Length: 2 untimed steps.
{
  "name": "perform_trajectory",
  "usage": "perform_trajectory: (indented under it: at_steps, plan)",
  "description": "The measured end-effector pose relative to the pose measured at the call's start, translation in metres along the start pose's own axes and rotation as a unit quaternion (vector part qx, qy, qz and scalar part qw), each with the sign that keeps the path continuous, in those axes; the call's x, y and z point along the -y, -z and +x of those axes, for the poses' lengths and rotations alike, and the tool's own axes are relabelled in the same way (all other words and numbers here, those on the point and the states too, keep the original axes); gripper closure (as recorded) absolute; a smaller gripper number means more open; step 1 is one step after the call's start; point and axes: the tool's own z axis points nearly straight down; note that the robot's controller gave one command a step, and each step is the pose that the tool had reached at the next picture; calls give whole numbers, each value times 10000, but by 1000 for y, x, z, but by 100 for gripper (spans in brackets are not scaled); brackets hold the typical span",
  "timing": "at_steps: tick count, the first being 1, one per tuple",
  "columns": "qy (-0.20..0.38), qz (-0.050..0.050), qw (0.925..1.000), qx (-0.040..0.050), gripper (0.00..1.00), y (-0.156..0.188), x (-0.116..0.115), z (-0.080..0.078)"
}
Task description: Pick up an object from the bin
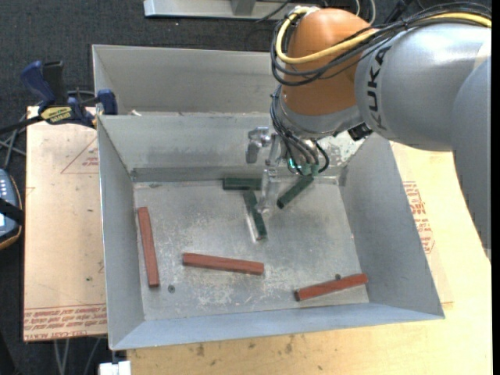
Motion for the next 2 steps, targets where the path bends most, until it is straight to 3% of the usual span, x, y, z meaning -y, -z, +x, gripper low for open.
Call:
perform_trajectory:
  at_steps: [1, 2]
  plan:
    - [-7, -2, 10000, 41, 0, 5, 0, -2]
    - [-666, -7, 9978, 54, 0, -34, 5, -1]
